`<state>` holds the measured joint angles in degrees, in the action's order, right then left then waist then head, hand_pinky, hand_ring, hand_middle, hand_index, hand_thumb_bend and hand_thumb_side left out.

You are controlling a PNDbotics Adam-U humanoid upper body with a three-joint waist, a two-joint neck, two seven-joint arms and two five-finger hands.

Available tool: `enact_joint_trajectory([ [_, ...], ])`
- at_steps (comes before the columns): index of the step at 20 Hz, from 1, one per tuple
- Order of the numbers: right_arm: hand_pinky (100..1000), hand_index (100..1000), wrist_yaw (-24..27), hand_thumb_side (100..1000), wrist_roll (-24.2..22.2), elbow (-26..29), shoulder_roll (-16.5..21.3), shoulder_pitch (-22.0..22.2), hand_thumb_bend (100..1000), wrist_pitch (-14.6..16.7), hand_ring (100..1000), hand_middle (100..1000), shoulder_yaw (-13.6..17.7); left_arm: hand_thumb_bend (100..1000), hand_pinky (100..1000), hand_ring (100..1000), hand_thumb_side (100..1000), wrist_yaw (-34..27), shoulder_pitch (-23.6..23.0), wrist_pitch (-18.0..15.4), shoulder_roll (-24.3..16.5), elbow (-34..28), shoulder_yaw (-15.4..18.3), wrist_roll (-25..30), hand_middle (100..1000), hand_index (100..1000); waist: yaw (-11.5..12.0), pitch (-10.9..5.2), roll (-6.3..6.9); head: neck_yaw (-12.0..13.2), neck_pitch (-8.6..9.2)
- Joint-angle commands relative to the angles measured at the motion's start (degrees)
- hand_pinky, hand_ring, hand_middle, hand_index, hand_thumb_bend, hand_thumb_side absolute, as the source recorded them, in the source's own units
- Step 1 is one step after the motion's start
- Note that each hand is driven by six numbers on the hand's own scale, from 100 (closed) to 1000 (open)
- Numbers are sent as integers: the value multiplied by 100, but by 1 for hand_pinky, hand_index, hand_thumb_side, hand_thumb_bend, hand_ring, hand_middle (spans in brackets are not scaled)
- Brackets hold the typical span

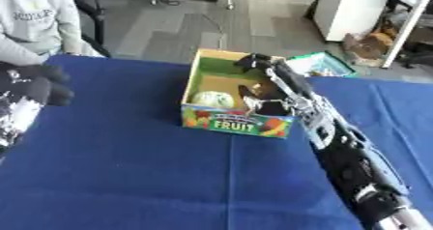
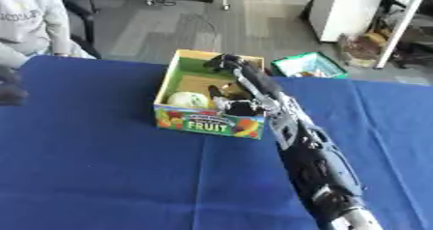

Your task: Pick up objects on the table and place them in the box.

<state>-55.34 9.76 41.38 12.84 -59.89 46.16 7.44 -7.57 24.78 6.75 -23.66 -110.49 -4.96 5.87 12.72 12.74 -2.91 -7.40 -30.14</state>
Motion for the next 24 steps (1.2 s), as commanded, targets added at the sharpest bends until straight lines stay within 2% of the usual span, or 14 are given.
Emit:
enact_joint_trajectory([
  [1, 781, 857, 32, 204, 278, 45, 142, -168, 100, -303, 763, 793, 86, 187, 727, 679, 557, 4, 67, -6, -72, -103, 31, 11, 690, 773, -11, -124, 40, 14, 68],
  [2, 783, 859, 65, 231, 368, 55, 145, -169, 100, -399, 765, 796, 103, 187, 727, 679, 558, 4, 66, -4, -72, -102, 31, 10, 690, 773, -14, -125, 38, 16, 70],
  [7, 783, 859, 59, 231, 706, 145, 120, -187, 100, -897, 765, 796, -51, 187, 727, 679, 558, 2, 67, -2, -72, -100, 30, 14, 690, 773, -12, -127, 32, 14, 74],
  [8, 779, 869, 75, 134, 750, 170, 150, -193, 100, -980, 777, 804, -35, 186, 727, 678, 561, 4, 57, 2, -73, -95, 32, 13, 690, 773, -35, -132, 32, 19, 75],
  [10, 772, 867, 90, 100, 910, 211, 220, -210, 100, -1167, 774, 800, 63, 185, 727, 678, 563, 9, 47, 6, -74, -86, 32, 17, 690, 773, -59, -135, 24, 17, 78],
  [15, 754, 849, -37, 100, 1315, 237, 329, -244, 100, -1591, 746, 766, 77, 185, 727, 678, 566, 18, 30, 14, -78, -73, 31, 30, 690, 772, -97, -140, 8, 20, 83],
  [20, 752, 842, 207, 100, 1425, 271, 413, -252, 100, -1693, 728, 757, 81, 184, 727, 678, 571, 26, 1, 21, -79, -56, 44, 27, 689, 772, -177, -155, -2, 43, 74],
  [24, 751, 844, 527, 100, 1329, 481, 477, -218, 100, -1554, 722, 758, -16, 186, 727, 678, 574, 53, -72, 25, -93, -27, 89, -1, 688, 771, -323, -185, -16, 101, 28],
])
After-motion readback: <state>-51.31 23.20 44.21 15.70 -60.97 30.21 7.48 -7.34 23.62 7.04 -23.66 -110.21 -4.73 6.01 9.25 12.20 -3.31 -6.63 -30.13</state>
